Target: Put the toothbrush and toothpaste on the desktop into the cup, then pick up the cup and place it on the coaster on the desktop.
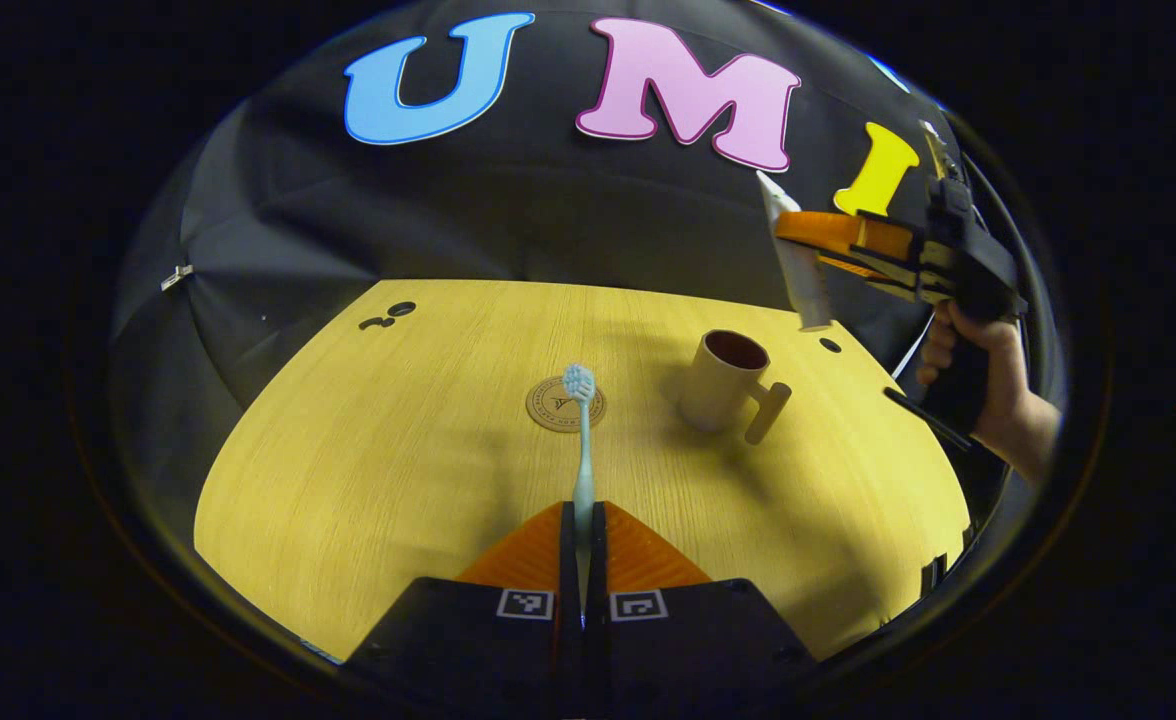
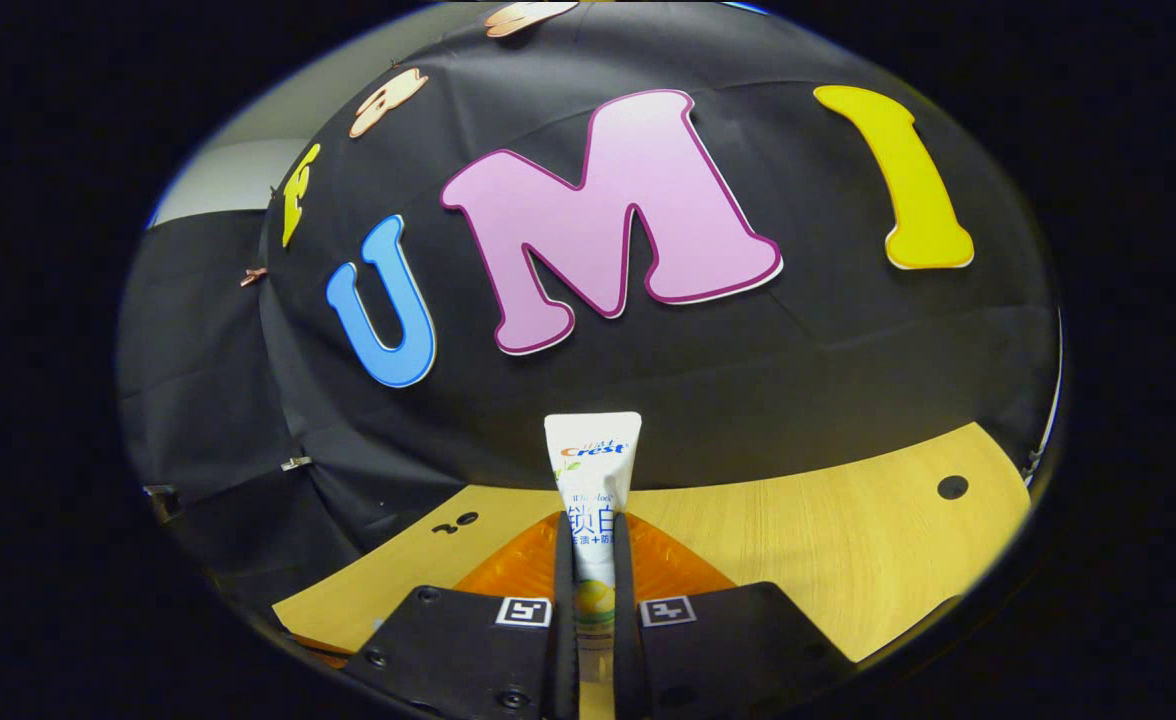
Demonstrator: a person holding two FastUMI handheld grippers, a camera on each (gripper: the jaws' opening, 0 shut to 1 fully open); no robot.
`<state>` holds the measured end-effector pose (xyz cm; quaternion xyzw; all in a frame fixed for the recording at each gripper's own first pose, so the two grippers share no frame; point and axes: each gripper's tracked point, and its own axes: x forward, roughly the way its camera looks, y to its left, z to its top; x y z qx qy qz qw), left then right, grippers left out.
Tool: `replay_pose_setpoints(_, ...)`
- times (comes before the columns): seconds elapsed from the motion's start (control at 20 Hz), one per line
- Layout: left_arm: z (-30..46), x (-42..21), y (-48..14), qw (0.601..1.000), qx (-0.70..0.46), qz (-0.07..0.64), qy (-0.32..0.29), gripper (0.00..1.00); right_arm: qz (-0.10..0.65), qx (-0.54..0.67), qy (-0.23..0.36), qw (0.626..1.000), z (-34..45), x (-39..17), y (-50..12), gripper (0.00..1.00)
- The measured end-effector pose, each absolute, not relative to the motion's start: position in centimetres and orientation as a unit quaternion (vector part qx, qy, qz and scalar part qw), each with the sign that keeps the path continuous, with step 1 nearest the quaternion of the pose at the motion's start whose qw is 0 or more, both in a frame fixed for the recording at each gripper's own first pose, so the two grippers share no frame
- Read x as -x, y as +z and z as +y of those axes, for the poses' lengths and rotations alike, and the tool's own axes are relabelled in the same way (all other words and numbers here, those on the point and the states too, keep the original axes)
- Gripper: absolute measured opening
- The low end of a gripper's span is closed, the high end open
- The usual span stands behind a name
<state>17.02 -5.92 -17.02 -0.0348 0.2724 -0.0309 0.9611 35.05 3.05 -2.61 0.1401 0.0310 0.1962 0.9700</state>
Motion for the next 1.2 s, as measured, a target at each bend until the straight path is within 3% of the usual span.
replay_pose_setpoints(0.35, -7.1, -19.1, -16.7, 0.965, 0.062, 0.255, -0.024, 0.06, 0.018, -0.140, 0.196, 0.970, 4.3, -39.4, -5.6, 0.17)
replay_pose_setpoints(0.85, -9.2, -21.2, -16.0, 0.967, 0.077, 0.240, -0.033, 0.06, 0.036, -0.110, 0.210, 0.971, 5.3, -39.6, -10.1, 0.19)
replay_pose_setpoints(0.9, -9.5, -21.4, -16.1, 0.967, 0.077, 0.238, -0.034, 0.06, 0.042, -0.110, 0.210, 0.971, 5.3, -39.6, -10.6, 0.15)
replay_pose_setpoints(0.95, -9.6, -21.6, -16.1, 0.968, 0.077, 0.237, -0.035, 0.06, 0.046, -0.106, 0.209, 0.971, 5.3, -39.4, -11.3, 0.22)
replay_pose_setpoints(1.1, -10.0, -21.1, -16.4, 0.969, 0.077, 0.234, -0.036, 0.06, 0.065, -0.104, 0.221, 0.967, 5.8, -38.6, -12.7, 0.27)
replay_pose_setpoints(1.15, -10.1, -21.2, -16.1, 0.970, 0.076, 0.230, -0.036, 0.06, 0.069, -0.105, 0.227, 0.966, 6.0, -38.2, -13.0, 0.23)
replay_pose_setpoints(1.2, -10.4, -21.9, -15.5, 0.971, 0.075, 0.226, -0.036, 0.06, 0.069, -0.106, 0.228, 0.965, 5.8, -37.9, -12.7, 0.29)
